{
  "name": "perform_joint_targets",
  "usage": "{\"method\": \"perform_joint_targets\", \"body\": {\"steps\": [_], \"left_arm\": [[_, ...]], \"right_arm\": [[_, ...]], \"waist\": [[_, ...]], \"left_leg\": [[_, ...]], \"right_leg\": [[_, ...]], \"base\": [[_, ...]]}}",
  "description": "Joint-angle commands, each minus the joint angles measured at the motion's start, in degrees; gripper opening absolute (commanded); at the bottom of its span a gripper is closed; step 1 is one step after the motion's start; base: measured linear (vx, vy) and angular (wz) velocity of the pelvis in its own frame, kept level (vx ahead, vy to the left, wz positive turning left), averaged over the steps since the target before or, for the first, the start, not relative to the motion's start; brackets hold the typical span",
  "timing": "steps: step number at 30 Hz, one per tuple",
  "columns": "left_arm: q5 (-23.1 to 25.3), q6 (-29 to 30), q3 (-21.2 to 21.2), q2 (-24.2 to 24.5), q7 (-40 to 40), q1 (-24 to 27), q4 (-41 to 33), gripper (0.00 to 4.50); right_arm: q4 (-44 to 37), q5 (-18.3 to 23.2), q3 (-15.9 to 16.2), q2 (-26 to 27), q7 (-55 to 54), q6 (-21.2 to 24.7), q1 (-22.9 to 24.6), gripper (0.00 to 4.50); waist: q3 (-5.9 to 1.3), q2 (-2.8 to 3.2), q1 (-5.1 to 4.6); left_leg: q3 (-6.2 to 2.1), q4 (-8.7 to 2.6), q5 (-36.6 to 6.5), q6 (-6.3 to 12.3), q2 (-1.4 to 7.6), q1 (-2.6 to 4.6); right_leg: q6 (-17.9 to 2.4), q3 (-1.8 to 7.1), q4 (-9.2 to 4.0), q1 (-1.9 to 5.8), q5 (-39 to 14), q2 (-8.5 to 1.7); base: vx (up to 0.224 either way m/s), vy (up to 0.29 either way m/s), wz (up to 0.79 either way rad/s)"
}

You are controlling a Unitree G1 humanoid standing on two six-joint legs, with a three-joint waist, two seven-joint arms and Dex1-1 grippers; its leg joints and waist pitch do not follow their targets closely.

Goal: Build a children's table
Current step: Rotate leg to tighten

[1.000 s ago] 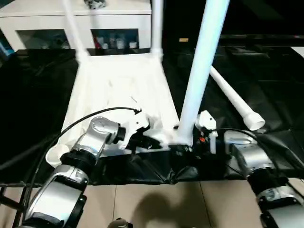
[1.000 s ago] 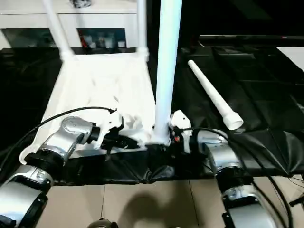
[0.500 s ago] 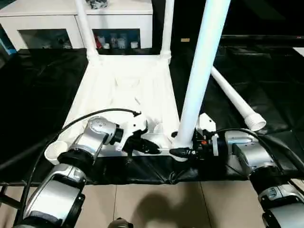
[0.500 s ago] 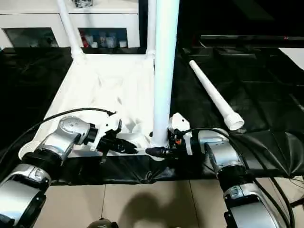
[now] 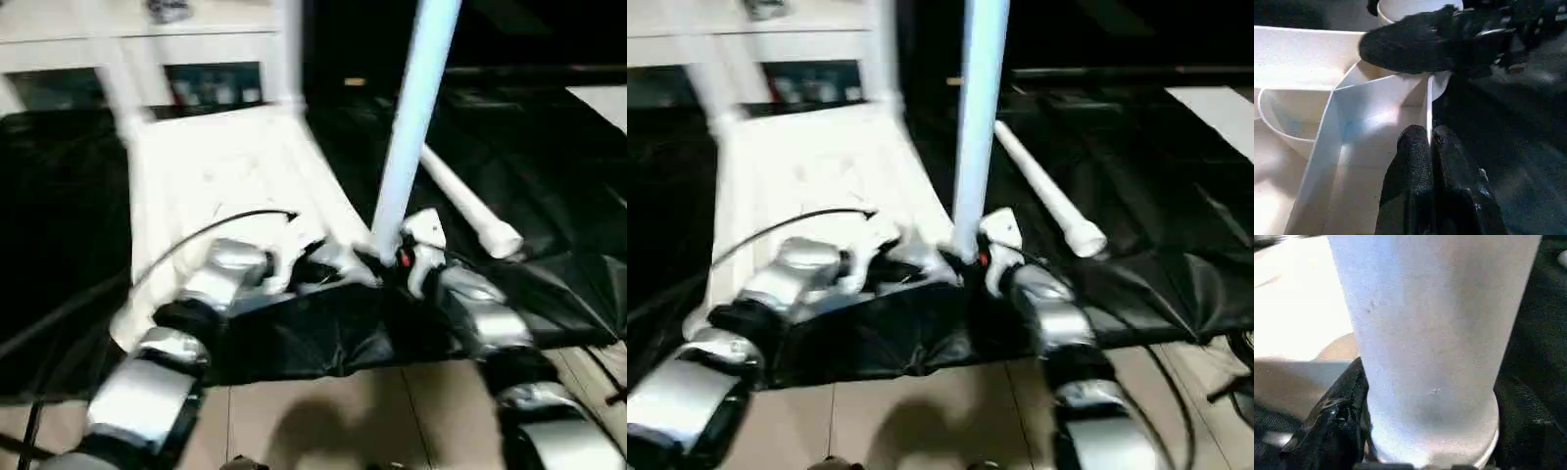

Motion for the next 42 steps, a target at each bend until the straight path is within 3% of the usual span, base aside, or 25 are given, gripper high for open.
{"method": "perform_joint_targets", "body": {"steps": [1, 4, 9, 15, 18, 20, 23, 26, 27, 32, 42], "left_arm": [[-3.19, -1.94, 0.09, -4.26, -1.27, -0.69, -2.51, 0.0], [-3.14, -1.97, 0.08, -4.57, -1.54, -0.48, -2.78, 0.0], [-2.16, -3.43, -0.33, -2.66, -2.44, -0.24, -3.02, 0.0], [-2.77, -6.68, -0.67, 0.45, -8.72, 0.56, -3.0, 0.0], [-3.01, -7.83, -1.27, 2.14, -12.8, 0.92, -3.23, 0.0], [-2.99, -8.16, -1.54, 2.93, -14.53, 0.9, -3.07, 0.0], [-3.46, -8.9, -1.76, 4.32, -19.08, 0.78, -2.83, 0.0], [-3.53, -9.5, -2.1, 5.52, -22.66, 0.55, -2.59, 0.0], [-3.47, -9.83, -2.25, 5.8, -23.27, 0.5, -2.56, 0.0], [-3.63, -10.28, -3.0, 6.99, -28.03, 0.3, -2.54, 0.0], [-3.18, -10.96, -3.45, 7.61, -31.37, 0.13, -1.96, 0.0]], "right_arm": [[2.61, -1.61, 2.18, 2.63, -1.9, -0.16, -0.5, 3.33], [2.89, -0.61, 1.47, 3.66, -0.92, -0.62, -0.63, 3.57], [2.32, -0.84, 2.13, 2.11, 2.81, -2.92, -0.79, 4.13], [-0.16, 0.84, 2.97, -2.45, 14.31, -3.35, -0.06, 4.21], [-2.28, 0.44, 5.66, -5.35, 23.52, -4.04, 1.19, 4.21], [-2.7, -0.17, 7.0, -6.74, 27.08, -5.19, 1.61, 4.21], [-4.67, 1.04, 9.28, -9.41, 37.48, -3.56, 2.83, 4.21], [-6.66, 2.12, 11.3, -11.7, 45.88, -1.3, 3.68, 4.21], [-7.06, 2.36, 11.69, -12.21, 47.56, -0.61, 3.74, 3.96], [-7.37, 2.68, 13.08, -13.73, 53.37, 1.93, 3.02, 3.72], [-9.56, 2.45, 14.43, -14.73, 57.02, 4.24, 3.59, 3.07]], "waist": [[-4.2, -0.74, 0.4], [-4.19, -0.64, 0.48], [-4.12, -0.63, 0.52], [-4.18, -0.54, 1.02], [-4.23, -0.45, 1.69], [-4.26, -0.48, 2.05], [-4.12, -0.55, 2.37], [-4.23, -0.48, 2.95], [-4.15, -0.45, 3.12], [-4.18, -0.33, 3.68], [-4.35, -0.28, 4.41]], "left_leg": [[-1.16, -3.31, -11.51, 3.66, 1.83, 0.31], [-1.07, -3.32, -11.24, 4.95, 2.01, 0.49], [-1.11, -3.38, -12.47, 4.98, 2.08, 0.44], [-0.97, -3.24, -11.36, 6.04, 2.28, 0.32], [-0.88, -3.11, -10.88, 6.97, 2.44, 0.36], [-0.91, -3.12, -10.78, 6.65, 2.55, 0.41], [-0.82, -3.09, -12.51, 6.37, 2.5, 0.64], [-0.98, -3.17, -11.99, 6.71, 2.75, 0.62], [-0.97, -3.2, -12.42, 6.58, 2.83, 0.74], [-1.04, -3.32, -13.54, 5.08, 2.96, 0.94], [-1.08, -3.21, -12.06, 4.83, 2.98, 0.79]], "right_leg": [[-12.34, 2.7, -4.0, 3.13, -15.17, -3.79], [-13.1, 2.69, -3.88, 3.05, -13.37, -3.62], [-12.93, 2.65, -3.96, 3.21, -14.68, -3.77], [-13.59, 2.61, -3.62, 3.35, -12.7, -3.63], [-13.99, 2.6, -3.41, 3.25, -11.31, -3.58], [-14.22, 2.65, -3.25, 3.17, -11.06, -3.69], [-14.04, 2.65, -3.61, 3.03, -13.37, -3.69], [-14.11, 2.72, -3.37, 3.09, -12.47, -3.69], [-14.25, 2.75, -3.43, 2.89, -12.76, -3.7], [-14.37, 2.83, -3.46, 2.82, -13.83, -3.87], [-14.26, 2.84, -3.18, 2.81, -12.22, -4.01]], "base": [[0.0, 0.0, 0.0], [0.0, 0.0, 0.0], [0.0, 0.0, 0.0], [0.0, 0.0, 0.0], [0.0, 0.0, 0.0], [0.0, 0.0, 0.0], [0.0, 0.0, 0.0], [0.0, 0.0, 0.0], [0.0, 0.0, 0.0], [0.0, 0.0, 0.0], [0.0, 0.0, 0.0]]}}
